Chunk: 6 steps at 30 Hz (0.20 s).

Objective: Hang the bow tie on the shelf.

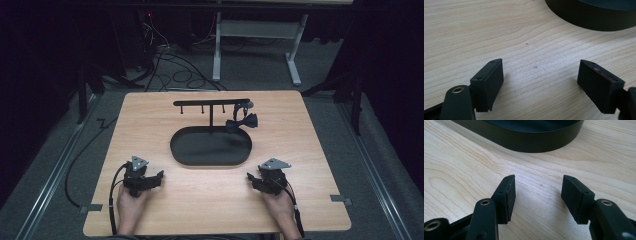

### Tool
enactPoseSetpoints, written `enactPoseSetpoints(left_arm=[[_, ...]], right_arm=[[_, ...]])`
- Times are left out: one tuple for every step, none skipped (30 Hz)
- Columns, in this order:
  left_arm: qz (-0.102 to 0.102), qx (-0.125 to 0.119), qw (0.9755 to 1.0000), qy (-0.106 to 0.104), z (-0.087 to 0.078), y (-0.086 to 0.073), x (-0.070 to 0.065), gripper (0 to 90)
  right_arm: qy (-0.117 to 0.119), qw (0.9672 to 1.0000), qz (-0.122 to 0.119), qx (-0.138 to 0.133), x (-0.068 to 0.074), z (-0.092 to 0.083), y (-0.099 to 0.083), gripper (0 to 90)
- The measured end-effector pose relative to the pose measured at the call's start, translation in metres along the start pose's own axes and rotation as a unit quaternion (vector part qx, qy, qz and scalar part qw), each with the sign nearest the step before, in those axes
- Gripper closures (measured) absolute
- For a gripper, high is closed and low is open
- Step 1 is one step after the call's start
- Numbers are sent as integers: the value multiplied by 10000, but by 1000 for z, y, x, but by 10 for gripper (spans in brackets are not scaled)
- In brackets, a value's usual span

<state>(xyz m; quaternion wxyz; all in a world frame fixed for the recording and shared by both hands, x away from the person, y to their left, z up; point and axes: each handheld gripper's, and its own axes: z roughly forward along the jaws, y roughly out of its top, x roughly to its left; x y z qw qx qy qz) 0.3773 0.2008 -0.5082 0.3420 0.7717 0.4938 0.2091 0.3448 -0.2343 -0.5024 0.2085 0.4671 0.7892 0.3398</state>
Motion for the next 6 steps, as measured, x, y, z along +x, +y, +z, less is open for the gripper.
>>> enactPoseSetpoints(left_arm=[[-1, -1, 10000, 0, 0, 0, 0, 215], [0, 0, 10000, -1, 0, 0, 0, 215], [0, 0, 10000, 0, 0, 0, 0, 215], [-1, 0, 10000, 0, 0, 0, 0, 215], [-1, 0, 10000, 0, 0, 0, 0, 215], [0, 1, 10000, 0, 0, 0, 0, 215]], right_arm=[[3, 10000, 2, 2, 0, 0, 0, 466], [5, 10000, 3, 2, 0, 0, 0, 466], [7, 10000, -2, 1, 0, 0, 0, 466], [5, 10000, -3, 1, 0, 0, 0, 466], [7, 10000, -2, 1, 0, 0, 0, 466], [8, 10000, -2, 0, 0, 0, 0, 465]])
